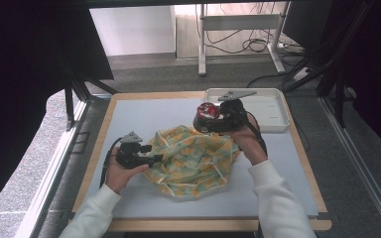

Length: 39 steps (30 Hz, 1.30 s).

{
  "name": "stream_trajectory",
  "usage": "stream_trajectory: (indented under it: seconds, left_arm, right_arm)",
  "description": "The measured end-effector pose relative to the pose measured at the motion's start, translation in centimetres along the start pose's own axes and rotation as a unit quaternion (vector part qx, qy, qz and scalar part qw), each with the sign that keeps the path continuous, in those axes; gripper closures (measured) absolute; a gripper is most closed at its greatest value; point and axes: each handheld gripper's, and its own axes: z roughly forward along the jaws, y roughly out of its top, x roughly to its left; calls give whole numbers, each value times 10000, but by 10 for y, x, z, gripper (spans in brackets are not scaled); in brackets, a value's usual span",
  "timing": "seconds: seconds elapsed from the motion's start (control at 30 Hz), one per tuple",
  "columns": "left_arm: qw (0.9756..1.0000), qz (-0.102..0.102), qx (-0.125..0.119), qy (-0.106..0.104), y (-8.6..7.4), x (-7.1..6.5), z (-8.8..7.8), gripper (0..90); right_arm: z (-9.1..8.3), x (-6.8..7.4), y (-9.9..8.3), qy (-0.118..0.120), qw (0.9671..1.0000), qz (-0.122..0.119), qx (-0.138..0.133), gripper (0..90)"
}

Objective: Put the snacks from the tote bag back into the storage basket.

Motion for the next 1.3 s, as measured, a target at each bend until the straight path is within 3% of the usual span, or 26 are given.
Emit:
stream_trajectory:
  seconds: [0.47, 1.0, 1.3]
  left_arm:
    - [10000, -2, 17, -5, 0, 0, 0, 336]
    - [10000, -4, 15, -9, 0, 0, -1, 336]
    - [10000, -15, 8, -17, 0, 1, -1, 335]
  right_arm:
    - [18, -33, -2, -309, 9989, 280, 207, 254]
    - [39, -69, -8, -636, 9955, 534, 447, 254]
    - [58, -89, -15, -883, 9920, 677, 601, 254]
